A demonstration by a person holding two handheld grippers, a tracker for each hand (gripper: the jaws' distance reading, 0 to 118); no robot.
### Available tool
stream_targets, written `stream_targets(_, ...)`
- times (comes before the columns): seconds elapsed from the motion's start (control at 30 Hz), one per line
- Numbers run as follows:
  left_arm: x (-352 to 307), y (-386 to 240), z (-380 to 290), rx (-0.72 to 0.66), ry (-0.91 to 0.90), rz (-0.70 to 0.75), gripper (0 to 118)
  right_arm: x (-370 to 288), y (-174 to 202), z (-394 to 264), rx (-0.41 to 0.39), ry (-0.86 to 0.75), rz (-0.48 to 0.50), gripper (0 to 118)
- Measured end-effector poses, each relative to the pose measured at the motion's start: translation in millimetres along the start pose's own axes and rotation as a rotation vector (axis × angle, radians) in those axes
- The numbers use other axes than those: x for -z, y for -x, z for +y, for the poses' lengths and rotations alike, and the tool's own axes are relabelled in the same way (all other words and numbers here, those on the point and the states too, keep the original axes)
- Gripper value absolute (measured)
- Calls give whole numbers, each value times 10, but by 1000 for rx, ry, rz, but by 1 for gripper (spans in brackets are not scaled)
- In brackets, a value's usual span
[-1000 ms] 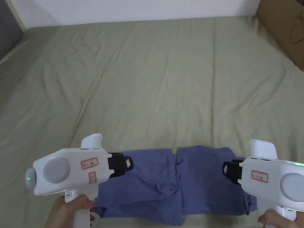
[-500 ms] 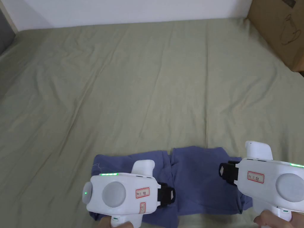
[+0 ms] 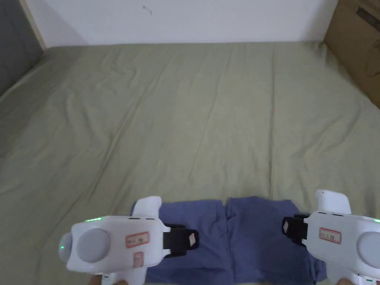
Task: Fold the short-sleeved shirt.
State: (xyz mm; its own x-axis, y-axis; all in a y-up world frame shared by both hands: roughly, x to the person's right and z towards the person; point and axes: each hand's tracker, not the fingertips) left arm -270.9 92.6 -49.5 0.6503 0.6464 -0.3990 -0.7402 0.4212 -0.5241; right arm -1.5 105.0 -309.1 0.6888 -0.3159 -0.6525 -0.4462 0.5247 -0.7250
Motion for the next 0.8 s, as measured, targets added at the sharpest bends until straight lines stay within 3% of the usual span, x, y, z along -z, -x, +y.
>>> stream_targets(0.1, -372, 535, 61, -134, -75, 22, 3, 36, 92, 0, -20, 7, 7, 1)
stream_targets(0.13, -492, 697, 46, -176, -98, 15, 21, 49, 127, 4, -26, 10, 9, 1)
stream_targets(0.2, -664, 935, 19, -223, -137, -37, 80, 81, 186, 8, -36, 18, 11, 1)
stream_targets(0.23, -707, 1051, 5, -270, -134, -73, 97, 99, 216, 15, -42, 22, 12, 1)
stream_targets(0.27, -736, 1140, -12, -309, -127, -78, 100, 114, 242, 26, -48, 26, 15, 1)
stream_targets(0.43, -576, 1419, -118, -466, -151, -81, 100, 168, 406, 77, -83, 35, 21, 1)
stream_targets(0.63, -45, 1393, -181, -577, -67, -312, 98, 185, 521, 100, -117, 38, 23, 1)
stream_targets(0.67, -8, 1375, -159, -590, -53, -311, 86, 184, 521, 103, -116, 40, 19, 1)
stream_targets(0.7, 5, 1374, -134, -567, 0, -208, 58, 190, 520, 109, -115, 43, 16, 1)
stream_targets(0.73, 56, 1497, -142, -521, 7, -126, 14, 196, 522, 117, -113, 47, 12, 1)
stream_targets(0.8, 25, 1615, -159, -500, 19, -202, 14, 188, 519, 124, -112, 47, 0, 1)
